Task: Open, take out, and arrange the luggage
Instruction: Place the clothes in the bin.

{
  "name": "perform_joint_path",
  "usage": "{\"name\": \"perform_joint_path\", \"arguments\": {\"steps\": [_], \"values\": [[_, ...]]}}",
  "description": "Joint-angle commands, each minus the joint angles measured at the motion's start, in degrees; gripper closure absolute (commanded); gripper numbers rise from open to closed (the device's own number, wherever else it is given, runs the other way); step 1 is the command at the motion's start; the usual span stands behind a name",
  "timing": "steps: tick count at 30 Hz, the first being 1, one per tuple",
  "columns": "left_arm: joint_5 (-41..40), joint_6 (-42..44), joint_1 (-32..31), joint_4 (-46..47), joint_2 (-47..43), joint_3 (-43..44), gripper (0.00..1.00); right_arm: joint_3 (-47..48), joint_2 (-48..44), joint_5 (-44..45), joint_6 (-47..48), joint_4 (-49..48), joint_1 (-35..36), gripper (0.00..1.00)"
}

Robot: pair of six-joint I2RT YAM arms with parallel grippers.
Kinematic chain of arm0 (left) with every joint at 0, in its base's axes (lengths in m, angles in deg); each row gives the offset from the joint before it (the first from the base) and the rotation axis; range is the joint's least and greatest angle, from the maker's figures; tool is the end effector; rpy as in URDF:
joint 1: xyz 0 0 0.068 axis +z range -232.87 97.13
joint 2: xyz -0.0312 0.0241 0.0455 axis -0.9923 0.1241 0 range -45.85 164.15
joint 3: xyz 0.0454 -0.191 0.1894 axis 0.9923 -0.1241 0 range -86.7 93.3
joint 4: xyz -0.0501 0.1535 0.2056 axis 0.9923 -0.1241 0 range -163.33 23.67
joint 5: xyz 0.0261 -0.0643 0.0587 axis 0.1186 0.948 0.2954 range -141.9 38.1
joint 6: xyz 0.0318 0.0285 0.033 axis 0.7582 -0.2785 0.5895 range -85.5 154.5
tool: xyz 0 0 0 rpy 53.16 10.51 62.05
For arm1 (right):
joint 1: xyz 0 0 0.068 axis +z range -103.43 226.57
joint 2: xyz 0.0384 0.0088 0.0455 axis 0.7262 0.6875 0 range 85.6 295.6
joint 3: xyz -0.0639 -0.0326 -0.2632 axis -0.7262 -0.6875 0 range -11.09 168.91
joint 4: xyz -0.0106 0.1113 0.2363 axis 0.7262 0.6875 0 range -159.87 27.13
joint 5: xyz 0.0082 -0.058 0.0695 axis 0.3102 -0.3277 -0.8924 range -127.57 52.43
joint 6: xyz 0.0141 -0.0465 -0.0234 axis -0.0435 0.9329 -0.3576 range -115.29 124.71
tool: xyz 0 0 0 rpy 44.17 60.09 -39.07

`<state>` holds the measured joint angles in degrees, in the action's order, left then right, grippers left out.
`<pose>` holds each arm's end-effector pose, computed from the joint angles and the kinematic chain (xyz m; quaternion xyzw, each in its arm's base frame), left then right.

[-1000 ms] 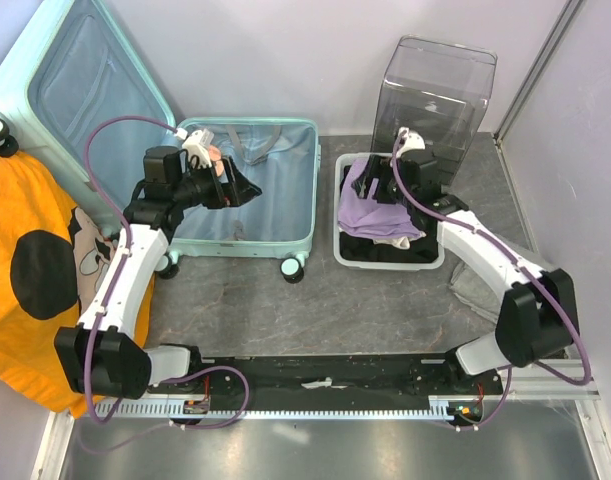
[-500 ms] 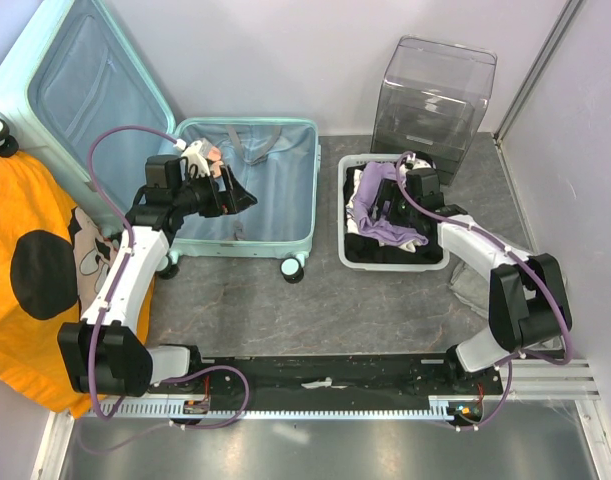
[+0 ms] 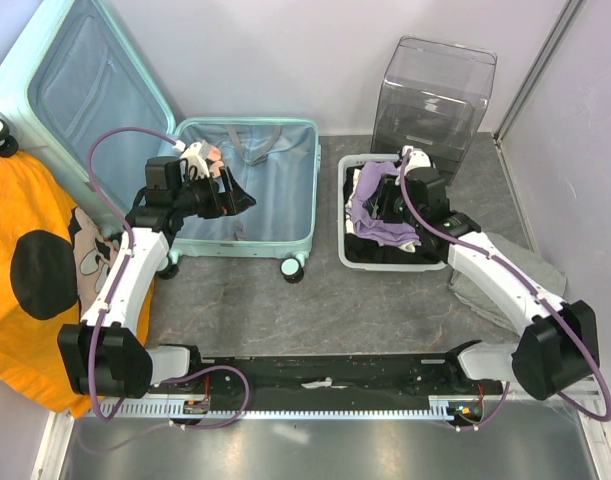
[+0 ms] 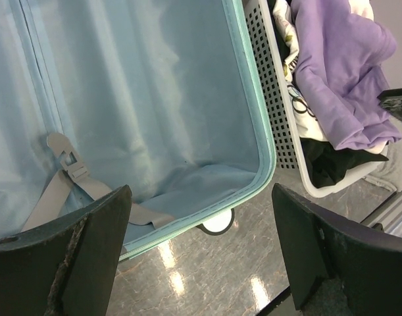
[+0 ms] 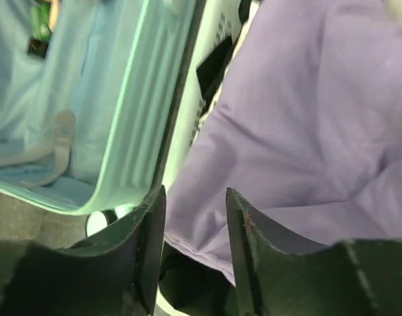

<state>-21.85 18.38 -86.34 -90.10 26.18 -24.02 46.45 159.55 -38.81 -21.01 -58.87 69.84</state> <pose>0.2763 -0.0345 0.3267 0.0291 0.8577 -0.3029 0.4145 0.2718 0.1178 0.3051 0.0126 0.8544 0.2238 0.4688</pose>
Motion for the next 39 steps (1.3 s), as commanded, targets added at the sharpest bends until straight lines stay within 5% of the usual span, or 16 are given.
{"name": "perform_joint_path", "arguments": {"steps": [1,12,15,22,30,34,39], "values": [[-1.30,2.41,0.30,1.36,-2.15,-0.27,0.06,-4.35,3.30,-0.96,-1.36,-0.02,0.55,0.55],[-3.50,3.29,0.30,1.36,-3.04,-0.89,0.06,-5.07,12.01,-4.66,0.40,0.07,0.64,0.55],[-3.59,3.29,0.30,1.36,-2.77,-0.89,0.06,-3.31,8.50,-2.11,2.07,1.38,0.64,0.49],[-6.40,3.11,0.30,2.85,-4.35,-1.85,0.06,2.65,0.23,6.59,7.25,3.15,0.38,0.09],[-9.03,2.93,0.30,7.59,-8.83,-5.37,0.06,12.94,7.69,8.97,8.31,1.22,-1.11,0.07],[-9.04,3.55,0.30,8.12,-9.10,-5.72,0.07,14.71,10.33,9.07,9.19,1.21,-6.19,0.04],[-7.46,4.52,0.30,7.42,-8.40,-4.76,0.07,12.35,11.04,-2.28,3.22,-0.97,-18.77,0.02]]}}
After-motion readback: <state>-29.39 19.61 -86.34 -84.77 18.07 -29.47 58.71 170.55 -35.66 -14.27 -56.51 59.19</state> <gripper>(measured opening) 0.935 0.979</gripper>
